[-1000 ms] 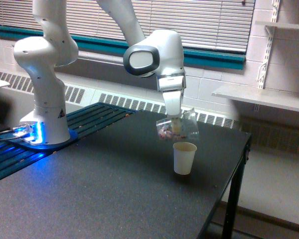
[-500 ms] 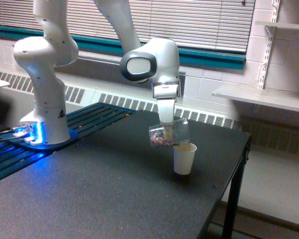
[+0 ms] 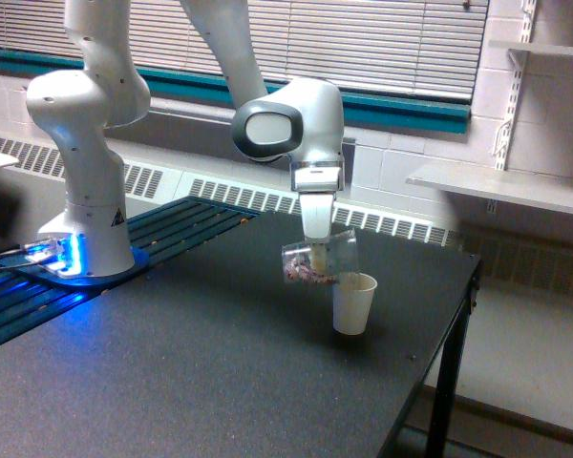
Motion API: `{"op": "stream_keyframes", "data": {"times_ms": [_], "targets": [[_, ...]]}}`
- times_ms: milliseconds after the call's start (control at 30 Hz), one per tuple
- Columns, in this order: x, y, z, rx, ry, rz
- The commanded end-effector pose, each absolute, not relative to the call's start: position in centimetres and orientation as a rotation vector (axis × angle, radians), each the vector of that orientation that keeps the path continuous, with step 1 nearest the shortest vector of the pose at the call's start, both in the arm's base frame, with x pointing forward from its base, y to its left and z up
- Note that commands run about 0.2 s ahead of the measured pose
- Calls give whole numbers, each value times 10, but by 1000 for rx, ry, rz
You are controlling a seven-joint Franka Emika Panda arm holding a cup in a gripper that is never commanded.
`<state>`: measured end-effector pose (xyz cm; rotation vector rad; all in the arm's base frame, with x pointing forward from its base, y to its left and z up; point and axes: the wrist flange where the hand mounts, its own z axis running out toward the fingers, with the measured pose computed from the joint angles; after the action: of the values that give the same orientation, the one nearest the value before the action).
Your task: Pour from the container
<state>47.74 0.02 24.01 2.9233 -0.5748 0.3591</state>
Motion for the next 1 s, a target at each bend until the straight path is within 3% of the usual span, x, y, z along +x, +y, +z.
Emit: {"op": "stream_keyframes", "data": {"times_ms": [33,1000], "targets": [[480,11,238,2914,-567,355],[486,29,240,2856,-429,308]]}}
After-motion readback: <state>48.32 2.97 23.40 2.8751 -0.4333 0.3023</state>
